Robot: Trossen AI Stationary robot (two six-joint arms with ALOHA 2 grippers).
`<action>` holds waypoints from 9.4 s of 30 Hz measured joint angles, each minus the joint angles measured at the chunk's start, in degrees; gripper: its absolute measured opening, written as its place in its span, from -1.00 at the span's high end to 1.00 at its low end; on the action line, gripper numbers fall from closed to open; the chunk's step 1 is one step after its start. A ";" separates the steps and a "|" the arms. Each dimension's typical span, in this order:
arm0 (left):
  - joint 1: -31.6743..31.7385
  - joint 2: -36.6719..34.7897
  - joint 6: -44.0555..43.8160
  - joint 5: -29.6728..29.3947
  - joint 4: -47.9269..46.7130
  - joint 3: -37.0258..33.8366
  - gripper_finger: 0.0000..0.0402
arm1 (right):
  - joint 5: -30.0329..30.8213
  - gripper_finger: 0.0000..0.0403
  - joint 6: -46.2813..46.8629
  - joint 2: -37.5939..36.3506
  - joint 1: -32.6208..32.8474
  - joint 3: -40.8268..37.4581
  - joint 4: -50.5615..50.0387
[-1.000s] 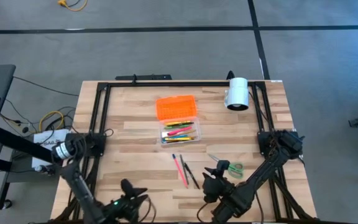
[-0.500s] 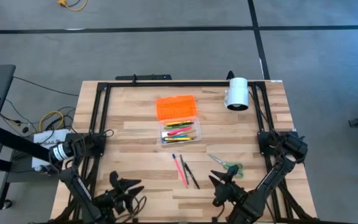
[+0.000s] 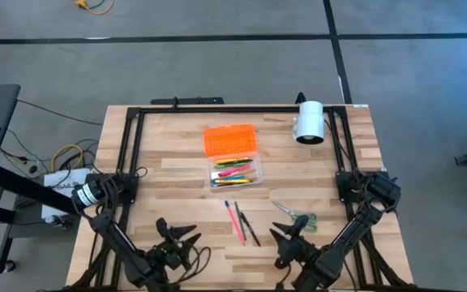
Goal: Pick & place school supplies into a supply box
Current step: Put the green scissors into the supply box
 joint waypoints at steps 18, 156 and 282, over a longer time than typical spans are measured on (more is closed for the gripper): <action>2.12 0.00 67.31 25.45 36.07 14.28 0.28 | 1.16 0.46 -49.36 -0.11 -2.11 9.81 28.46; 1.35 -43.95 72.68 36.84 99.77 -51.66 0.28 | -56.28 0.46 16.95 -24.62 -8.64 -34.84 18.64; 1.38 -43.93 71.92 38.39 98.89 -51.66 0.28 | -54.27 0.63 -12.70 -19.04 -16.63 -31.05 29.87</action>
